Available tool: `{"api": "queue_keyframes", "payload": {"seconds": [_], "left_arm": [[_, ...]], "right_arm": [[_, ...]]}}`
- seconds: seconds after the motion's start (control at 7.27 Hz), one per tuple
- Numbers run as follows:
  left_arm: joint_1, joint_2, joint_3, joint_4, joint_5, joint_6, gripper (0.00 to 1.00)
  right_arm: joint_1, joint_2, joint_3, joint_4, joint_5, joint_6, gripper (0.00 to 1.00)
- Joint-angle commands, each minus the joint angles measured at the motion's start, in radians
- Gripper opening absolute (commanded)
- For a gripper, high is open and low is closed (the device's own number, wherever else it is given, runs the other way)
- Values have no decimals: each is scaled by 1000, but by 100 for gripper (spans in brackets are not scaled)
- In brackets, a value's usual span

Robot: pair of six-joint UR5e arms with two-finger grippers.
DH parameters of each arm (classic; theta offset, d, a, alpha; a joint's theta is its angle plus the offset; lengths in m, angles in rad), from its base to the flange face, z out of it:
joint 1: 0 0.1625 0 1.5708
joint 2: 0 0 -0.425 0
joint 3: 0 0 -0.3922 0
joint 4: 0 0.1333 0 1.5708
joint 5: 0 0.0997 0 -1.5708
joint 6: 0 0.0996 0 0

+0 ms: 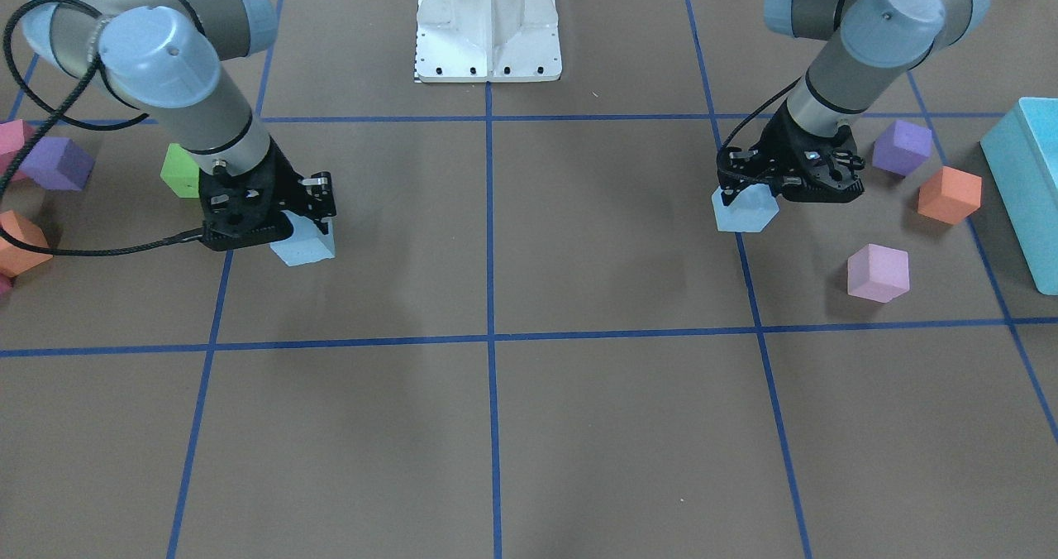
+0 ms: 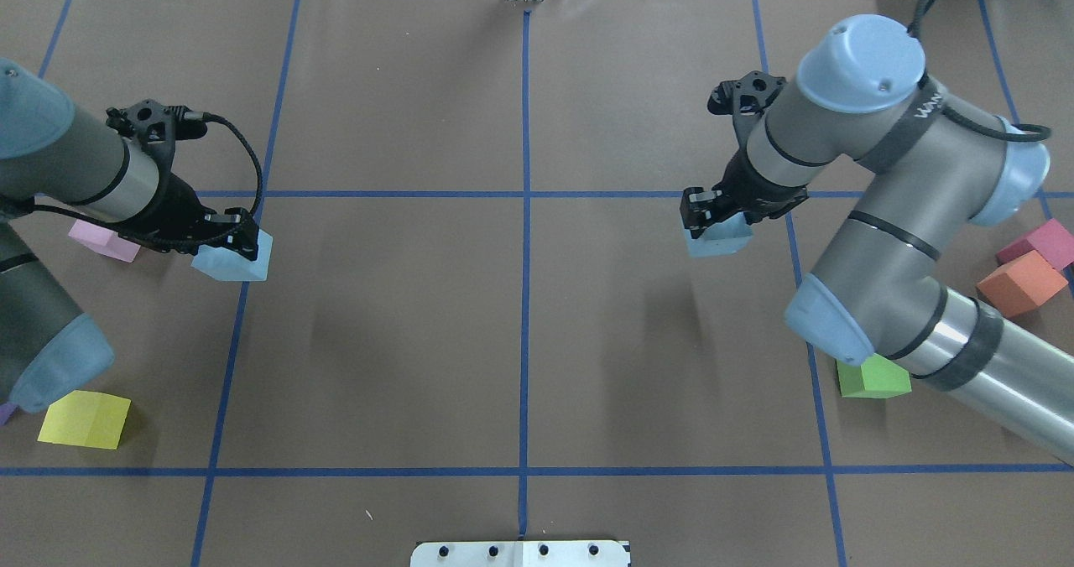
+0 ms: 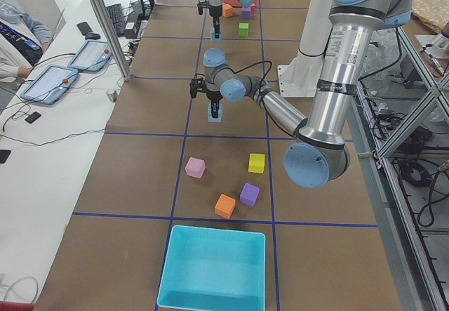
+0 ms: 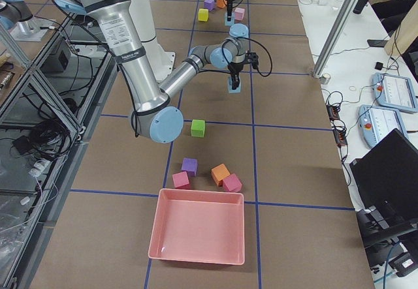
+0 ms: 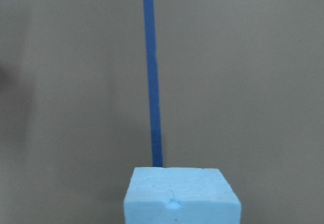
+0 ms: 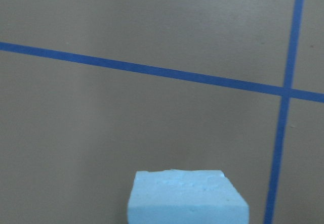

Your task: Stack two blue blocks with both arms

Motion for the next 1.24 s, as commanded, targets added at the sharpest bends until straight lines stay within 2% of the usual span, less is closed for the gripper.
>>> {"api": "queue_keyframes", "payload": {"seconds": [0.0,0.14,0.41,0.69,0.83,1.1], "left_arm": [[-10,-122,2,156,-3,3,55],[-10,-156,2,199,-3,3,55],[-8,-170,5,209,-3,0,55],[-8,-182,14,209,-3,-10,55],[-8,-188,14,210,-3,-11,55],[-4,-252,33,262,-4,-46,55]], "right_arm": [[-57,150,-146,5,-66,85,60],[-85,190,-175,5,-86,127,61],[-138,315,-296,7,-150,205,62],[-178,347,-377,124,-184,286,63],[-200,368,-416,148,-216,302,64],[-218,379,-425,148,-238,308,65]]}}
